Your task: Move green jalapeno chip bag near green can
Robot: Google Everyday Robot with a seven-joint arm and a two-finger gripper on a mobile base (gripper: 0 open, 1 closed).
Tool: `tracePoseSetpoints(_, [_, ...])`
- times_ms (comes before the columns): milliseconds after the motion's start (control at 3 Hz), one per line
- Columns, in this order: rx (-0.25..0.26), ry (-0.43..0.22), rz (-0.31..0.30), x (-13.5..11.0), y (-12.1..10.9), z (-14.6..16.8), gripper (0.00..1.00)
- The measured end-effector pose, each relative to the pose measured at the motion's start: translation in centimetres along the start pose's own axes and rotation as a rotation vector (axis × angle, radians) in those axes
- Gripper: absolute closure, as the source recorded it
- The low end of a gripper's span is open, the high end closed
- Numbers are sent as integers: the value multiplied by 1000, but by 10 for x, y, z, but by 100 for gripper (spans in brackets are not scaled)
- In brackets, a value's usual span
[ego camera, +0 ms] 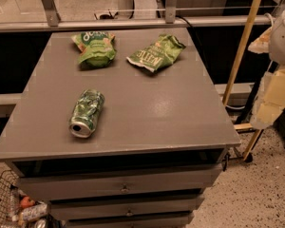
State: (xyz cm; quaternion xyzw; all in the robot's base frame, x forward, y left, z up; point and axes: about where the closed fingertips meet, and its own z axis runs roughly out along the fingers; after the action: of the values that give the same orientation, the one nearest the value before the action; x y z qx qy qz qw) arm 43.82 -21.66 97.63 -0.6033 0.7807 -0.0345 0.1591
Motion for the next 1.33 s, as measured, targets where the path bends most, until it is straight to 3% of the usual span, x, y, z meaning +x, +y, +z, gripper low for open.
tracePoseSetpoints(333, [0, 0, 0, 0, 0, 0, 0])
tracePoseSetpoints(667, [5, -58, -45, -24, -17, 5, 0])
tracePoseSetpoints(1333, [2, -185, -150, -105, -76, 32, 0])
